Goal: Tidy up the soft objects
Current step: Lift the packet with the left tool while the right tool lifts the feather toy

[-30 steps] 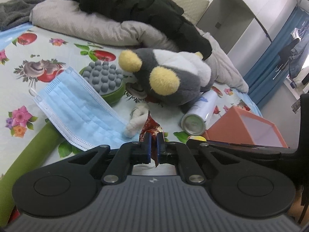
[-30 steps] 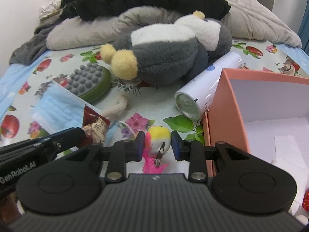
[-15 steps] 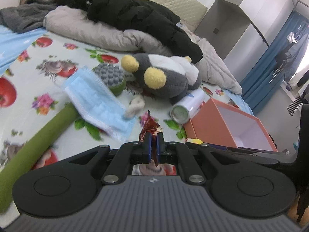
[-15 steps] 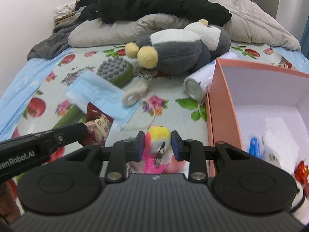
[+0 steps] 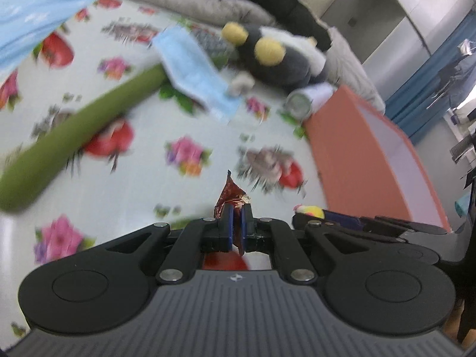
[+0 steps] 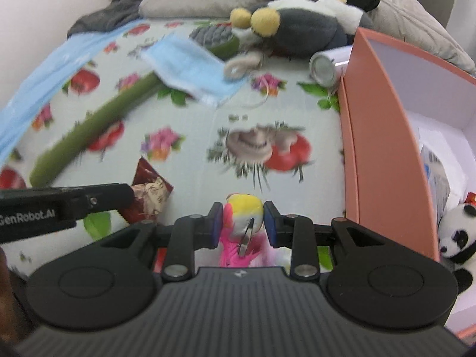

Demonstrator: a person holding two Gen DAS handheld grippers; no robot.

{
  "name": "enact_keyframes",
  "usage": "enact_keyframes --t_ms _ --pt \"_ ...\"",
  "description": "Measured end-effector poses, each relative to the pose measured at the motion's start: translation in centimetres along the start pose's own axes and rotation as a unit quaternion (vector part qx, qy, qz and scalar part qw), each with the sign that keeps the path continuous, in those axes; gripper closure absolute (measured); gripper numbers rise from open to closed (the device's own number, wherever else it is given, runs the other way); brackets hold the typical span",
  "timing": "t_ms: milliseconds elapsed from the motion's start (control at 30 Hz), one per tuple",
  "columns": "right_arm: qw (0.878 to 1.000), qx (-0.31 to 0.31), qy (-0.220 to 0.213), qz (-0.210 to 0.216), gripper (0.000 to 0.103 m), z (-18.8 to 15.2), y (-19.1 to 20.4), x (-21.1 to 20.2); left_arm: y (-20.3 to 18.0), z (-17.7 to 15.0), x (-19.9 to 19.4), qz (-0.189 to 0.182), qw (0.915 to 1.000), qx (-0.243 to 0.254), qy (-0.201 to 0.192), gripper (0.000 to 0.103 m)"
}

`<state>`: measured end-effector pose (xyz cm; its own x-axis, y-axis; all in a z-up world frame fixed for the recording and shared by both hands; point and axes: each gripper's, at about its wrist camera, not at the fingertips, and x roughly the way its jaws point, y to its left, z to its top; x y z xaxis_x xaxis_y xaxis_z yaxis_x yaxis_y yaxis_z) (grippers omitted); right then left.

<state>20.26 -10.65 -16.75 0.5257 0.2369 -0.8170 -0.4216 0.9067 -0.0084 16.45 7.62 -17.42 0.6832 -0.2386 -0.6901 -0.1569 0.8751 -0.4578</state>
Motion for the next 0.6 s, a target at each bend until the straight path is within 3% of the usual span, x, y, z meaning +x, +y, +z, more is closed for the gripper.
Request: enact_keyframes --t_ms 233,300,367,400,433,467,600 --pt "0.999 -0.023 0.020 0.008 0.068 -1.6 0.3 0.5 1.5 -2.7 -0.3 0.011 0.9994 0.008 0.031 0.096" --pt "0.999 -0.017 0.028 0.017 0.060 -1.9 0.0 0.4 1.6 -2.8 -0.5 0.017 0.9992 0.008 0.034 0.095" --pt "0.999 -0.008 0.029 0.024 0.048 -2.2 -0.3 0.3 1.7 -2.8 -0.6 0.021 0.9990 0.007 0.040 0.082" --pt "0.999 -0.003 0.026 0.027 0.047 -2.4 -0.5 0.1 1.8 -2.8 -0.7 0.021 0.9988 0.006 0.043 0.076" --pt "0.999 0.000 0.024 0.029 0.047 -2.6 -0.7 0.1 1.9 -2.9 -0.8 0.021 0.9987 0.006 0.045 0.062" --pt "0.999 0.005 0.021 0.033 0.047 -2.8 -0.9 0.0 1.9 -2.9 -0.9 0.021 0.9987 0.008 0.047 0.054" --pt "0.999 0.026 0.010 0.037 0.047 -3.3 -1.4 0.3 2.1 -3.1 -1.4 0.027 0.9986 0.011 0.044 0.054"
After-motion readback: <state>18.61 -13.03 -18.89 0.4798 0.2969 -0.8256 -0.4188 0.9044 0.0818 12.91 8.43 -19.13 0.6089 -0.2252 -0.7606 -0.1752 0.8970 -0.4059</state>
